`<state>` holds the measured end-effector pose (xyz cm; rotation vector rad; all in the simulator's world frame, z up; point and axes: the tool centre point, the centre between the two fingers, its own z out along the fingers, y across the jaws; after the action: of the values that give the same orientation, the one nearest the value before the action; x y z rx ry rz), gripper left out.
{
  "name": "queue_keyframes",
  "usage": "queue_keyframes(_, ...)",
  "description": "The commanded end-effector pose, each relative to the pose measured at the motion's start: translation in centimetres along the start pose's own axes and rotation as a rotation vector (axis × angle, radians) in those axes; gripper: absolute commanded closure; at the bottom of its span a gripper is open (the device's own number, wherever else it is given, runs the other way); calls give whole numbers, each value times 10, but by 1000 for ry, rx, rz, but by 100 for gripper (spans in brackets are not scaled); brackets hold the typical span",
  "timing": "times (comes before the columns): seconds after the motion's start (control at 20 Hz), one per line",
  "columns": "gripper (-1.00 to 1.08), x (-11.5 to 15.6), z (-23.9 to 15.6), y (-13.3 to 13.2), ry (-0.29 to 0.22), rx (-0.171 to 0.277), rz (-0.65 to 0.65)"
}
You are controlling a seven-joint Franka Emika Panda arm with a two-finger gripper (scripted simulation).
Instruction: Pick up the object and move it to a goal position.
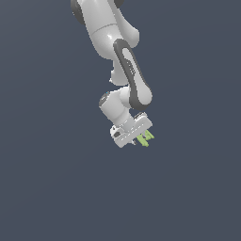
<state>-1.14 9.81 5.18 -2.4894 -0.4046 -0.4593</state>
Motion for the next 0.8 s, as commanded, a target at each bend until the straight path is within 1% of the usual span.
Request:
queue_keyframes(0.0, -20, 0, 1, 0, 0, 0, 0)
queue_keyframes(0.35, -20, -1, 22, 0, 0, 0, -1)
queue_keyframes(0.55, -20, -1, 26, 0, 1, 0, -1)
queue_keyframes(0.6, 108, -1, 26, 0, 1, 0, -1)
queue_keyframes(0.75, 108, -1, 26, 0, 1, 0, -1)
